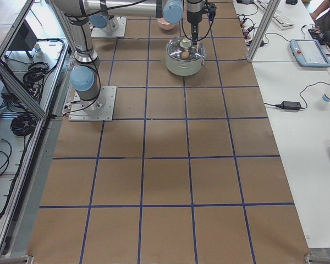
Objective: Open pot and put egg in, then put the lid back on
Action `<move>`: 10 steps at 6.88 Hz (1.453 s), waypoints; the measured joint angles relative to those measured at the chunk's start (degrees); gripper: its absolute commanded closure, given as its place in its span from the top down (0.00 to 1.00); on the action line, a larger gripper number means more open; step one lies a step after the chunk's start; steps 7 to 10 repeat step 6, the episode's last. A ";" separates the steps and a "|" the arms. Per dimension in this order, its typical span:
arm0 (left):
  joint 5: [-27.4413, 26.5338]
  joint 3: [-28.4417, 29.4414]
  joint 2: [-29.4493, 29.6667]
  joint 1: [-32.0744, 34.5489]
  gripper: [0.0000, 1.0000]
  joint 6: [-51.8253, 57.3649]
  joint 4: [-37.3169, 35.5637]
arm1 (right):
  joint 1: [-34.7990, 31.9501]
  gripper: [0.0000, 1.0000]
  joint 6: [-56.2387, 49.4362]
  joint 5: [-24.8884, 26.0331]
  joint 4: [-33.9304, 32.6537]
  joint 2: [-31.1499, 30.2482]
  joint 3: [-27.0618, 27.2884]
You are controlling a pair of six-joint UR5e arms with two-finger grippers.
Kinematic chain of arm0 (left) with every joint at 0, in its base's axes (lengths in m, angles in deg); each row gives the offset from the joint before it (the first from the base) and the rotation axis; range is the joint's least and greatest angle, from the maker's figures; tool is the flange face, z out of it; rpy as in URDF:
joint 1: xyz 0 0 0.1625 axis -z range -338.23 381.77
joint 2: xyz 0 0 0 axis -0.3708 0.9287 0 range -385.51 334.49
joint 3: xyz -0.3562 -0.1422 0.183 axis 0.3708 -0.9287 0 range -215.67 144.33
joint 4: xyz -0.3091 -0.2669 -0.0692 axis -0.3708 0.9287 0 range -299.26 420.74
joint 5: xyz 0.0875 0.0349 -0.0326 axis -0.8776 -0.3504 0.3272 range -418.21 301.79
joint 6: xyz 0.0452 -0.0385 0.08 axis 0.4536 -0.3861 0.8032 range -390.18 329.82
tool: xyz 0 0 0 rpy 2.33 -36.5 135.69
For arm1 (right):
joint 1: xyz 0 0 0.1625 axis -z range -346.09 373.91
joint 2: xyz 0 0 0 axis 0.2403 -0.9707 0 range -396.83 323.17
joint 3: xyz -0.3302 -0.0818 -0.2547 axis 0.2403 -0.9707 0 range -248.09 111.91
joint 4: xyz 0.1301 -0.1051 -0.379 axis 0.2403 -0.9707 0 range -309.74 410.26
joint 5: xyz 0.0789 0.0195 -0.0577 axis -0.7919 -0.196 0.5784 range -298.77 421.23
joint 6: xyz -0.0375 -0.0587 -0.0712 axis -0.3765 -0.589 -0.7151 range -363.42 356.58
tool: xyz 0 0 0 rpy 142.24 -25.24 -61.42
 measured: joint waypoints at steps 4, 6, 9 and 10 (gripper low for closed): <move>0.00 -0.04 -0.10 0.00 1.00 -0.08 0.00 | 0.85 1.00 -1.40 2.80 4.90 -7.35 4.73; 0.00 -0.09 -0.15 0.00 1.00 -0.09 0.00 | 0.89 1.00 -1.42 2.90 5.06 -8.22 5.88; 0.00 -0.09 -0.15 0.00 1.00 -0.09 0.00 | 0.89 1.00 -1.42 2.90 5.06 -8.22 5.88; 0.00 -0.09 -0.15 0.00 1.00 -0.09 0.00 | 0.89 1.00 -1.42 2.90 5.06 -8.22 5.88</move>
